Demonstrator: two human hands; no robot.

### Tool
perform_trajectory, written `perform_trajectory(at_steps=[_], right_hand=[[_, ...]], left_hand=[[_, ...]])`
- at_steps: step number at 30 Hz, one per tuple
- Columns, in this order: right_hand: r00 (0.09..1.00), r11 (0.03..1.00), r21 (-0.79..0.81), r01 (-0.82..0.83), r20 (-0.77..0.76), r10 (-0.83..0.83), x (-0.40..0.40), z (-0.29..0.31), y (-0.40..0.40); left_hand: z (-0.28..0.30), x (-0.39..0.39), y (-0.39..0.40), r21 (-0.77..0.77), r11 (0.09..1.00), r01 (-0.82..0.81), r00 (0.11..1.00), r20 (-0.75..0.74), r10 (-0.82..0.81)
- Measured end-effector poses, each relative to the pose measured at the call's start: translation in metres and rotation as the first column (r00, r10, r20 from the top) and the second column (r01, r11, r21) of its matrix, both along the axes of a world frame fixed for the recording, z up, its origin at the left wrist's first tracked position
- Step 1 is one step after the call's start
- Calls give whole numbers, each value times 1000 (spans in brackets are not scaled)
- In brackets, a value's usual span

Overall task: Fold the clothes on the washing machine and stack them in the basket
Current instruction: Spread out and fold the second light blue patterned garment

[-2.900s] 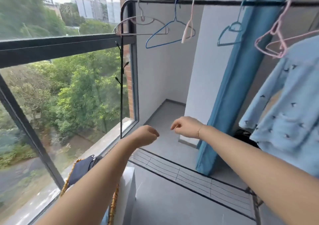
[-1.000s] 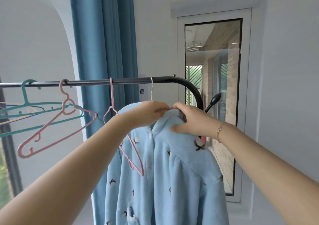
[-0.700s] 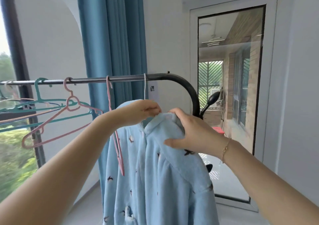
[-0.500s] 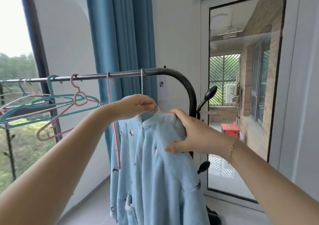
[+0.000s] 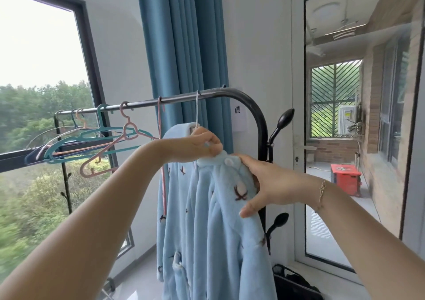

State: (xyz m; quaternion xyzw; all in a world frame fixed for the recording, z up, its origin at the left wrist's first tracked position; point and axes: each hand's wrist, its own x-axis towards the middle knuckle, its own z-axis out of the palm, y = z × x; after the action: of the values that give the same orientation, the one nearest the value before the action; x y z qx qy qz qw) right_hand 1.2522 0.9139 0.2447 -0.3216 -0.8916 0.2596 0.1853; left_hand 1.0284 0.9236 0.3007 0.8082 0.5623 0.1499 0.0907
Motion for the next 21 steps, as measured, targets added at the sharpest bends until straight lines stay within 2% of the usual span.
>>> perform_trajectory(at_steps=[2, 8, 10, 13, 15, 16, 18, 19, 21], right_hand=[[997, 1000, 3, 10, -71, -10, -7, -2, 1], [957, 997, -73, -27, -290, 5, -14, -8, 4], [916, 987, -127, -99, -399, 40, -15, -12, 5], [845, 988, -91, -123, -533, 56, -15, -25, 3], [860, 999, 32, -22, -508, 35, -14, -35, -1], [898, 985, 159, 64, -440, 12, -12, -39, -3], [963, 865, 465, 191, -258, -74, -8, -45, -6], [976, 782, 591, 197, -190, -102, -8, -47, -7], [987, 693, 704, 157, -135, -86, -6, -53, -4]], left_hand=[[-5, 0, -1, -25, 1000, 2, 999, 33, -1], [-14, -5, 4, 111, 993, 48, 985, 159, -65], [-15, -6, 8, 127, 991, 38, 983, 176, -60], [-17, -6, 12, 157, 988, 4, 973, 227, -40], [-19, -2, 15, 182, 983, -1, 971, 236, -43], [-20, -1, 15, 192, 981, 5, 970, 237, -52], [-22, 3, 18, 201, 979, 18, 961, 266, -72], [-23, 4, 19, 205, 979, 16, 956, 283, -75], [-25, 7, 20, 214, 977, 10, 951, 300, -76]])
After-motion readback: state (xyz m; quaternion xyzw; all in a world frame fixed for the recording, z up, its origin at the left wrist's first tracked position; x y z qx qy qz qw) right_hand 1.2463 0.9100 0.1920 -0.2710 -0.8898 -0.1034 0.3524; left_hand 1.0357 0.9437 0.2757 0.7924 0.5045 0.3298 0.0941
